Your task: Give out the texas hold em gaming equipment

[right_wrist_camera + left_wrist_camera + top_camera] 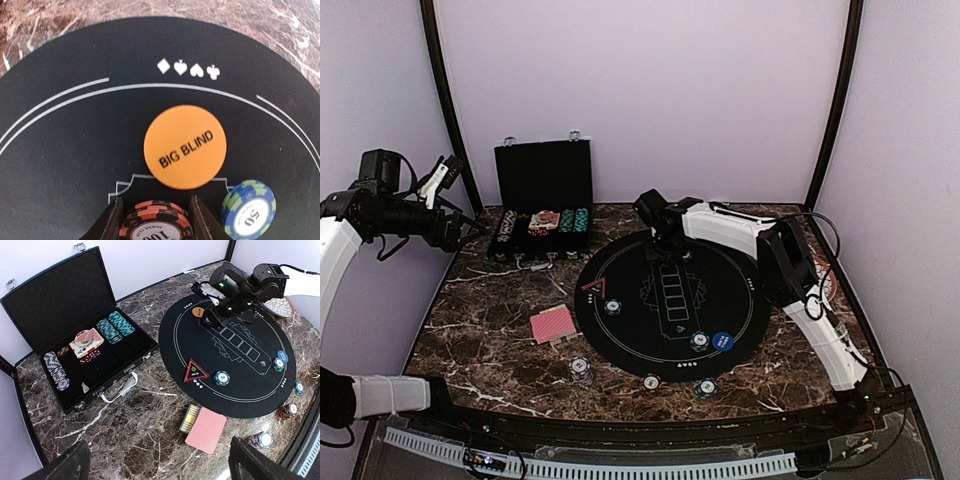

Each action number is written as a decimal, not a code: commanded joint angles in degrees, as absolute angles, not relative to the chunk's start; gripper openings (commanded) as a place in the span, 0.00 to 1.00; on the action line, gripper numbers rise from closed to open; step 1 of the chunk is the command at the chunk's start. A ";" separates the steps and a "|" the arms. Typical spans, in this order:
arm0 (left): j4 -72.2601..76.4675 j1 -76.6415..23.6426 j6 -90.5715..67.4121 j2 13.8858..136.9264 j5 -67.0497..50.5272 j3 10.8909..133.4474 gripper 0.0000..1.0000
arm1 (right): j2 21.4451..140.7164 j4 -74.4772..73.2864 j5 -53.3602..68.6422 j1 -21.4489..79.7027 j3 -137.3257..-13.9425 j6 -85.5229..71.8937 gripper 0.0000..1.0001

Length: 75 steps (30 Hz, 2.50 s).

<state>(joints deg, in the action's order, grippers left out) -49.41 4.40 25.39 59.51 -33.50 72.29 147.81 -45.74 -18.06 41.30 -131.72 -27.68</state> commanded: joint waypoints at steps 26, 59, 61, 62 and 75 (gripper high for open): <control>-49.29 4.75 26.77 59.38 -32.12 74.65 0.99 | 148.59 -43.15 -19.97 40.10 -132.61 -27.57 0.60; -51.17 4.74 25.34 59.81 -33.11 77.22 0.99 | 104.33 -43.21 -19.07 67.37 -84.89 -35.84 0.78; -51.25 4.73 25.39 59.69 -33.48 77.05 0.99 | 102.15 -43.30 -17.13 70.56 -81.93 -39.26 0.83; -51.33 4.68 25.40 59.60 -33.62 76.98 0.99 | 101.38 -42.99 -16.01 71.92 -80.70 -40.36 0.85; -51.41 4.74 25.05 59.00 -33.89 76.03 0.99 | 106.78 -44.61 -11.03 80.33 -80.95 -43.78 0.93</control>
